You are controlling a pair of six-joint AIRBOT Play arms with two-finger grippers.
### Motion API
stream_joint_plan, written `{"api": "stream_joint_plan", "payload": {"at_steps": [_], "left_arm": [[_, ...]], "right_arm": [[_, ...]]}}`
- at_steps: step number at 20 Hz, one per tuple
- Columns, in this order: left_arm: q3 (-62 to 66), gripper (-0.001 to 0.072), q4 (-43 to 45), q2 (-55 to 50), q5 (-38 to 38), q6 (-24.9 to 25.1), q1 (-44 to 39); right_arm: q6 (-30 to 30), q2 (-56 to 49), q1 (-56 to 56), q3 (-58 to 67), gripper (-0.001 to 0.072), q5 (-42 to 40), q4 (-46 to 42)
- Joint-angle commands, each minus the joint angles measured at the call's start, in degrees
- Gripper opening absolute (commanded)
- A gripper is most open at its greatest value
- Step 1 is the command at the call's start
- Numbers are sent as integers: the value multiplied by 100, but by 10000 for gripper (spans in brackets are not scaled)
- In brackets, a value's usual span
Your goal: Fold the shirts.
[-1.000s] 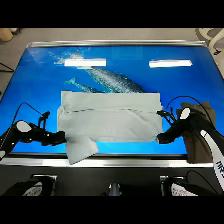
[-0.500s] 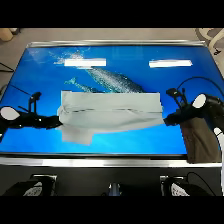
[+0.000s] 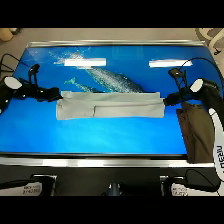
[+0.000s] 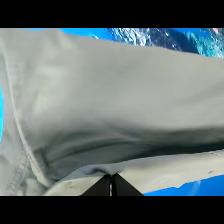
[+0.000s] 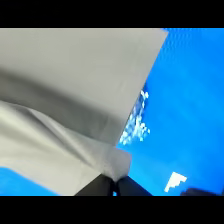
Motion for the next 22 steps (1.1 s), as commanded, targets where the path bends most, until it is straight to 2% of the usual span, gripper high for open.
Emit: {"api": "stream_joint_plan", "payload": {"at_steps": [1, 5, 6, 7, 8, 9, 12, 14, 16, 21, 22], "left_arm": [[785, 18, -26, -994, -151, -57, 0], [780, 29, 127, -1561, -251, -748, 2], [780, 121, 127, -1628, -251, -896, 2], [780, 295, 129, -1637, -251, -890, 4], [800, 416, 131, -1615, -267, -866, 37], [876, 444, 138, -1593, -361, -802, 92], [1349, 442, 151, -1517, -898, -776, 308], [1596, 442, 151, -1364, -1117, -625, 334], [1650, 442, 149, -1093, -1117, -522, 236], [1648, 441, 151, -424, -1062, -365, -535], [1648, 440, 151, -372, -1060, -330, -704]], "right_arm": [[125, -557, -4, 219, 20, -358, 306], [199, -1143, -4, 219, 22, -85, 481], [192, -1187, -4, 219, 24, -52, 629], [186, -1174, -7, 227, 115, -68, 750], [79, -1121, -15, 280, 335, 7, 763], [-184, -1029, -37, 343, 466, 37, 750], [-254, -863, -553, 468, 598, 177, 1209], [-192, -992, -1060, 468, 635, 479, 2072], [-190, -1235, -1259, 466, 693, 837, 2441], [-101, -1871, -1117, 461, 688, 1207, 2927], [-83, -1943, -1049, 461, 669, 1182, 3056]]}}
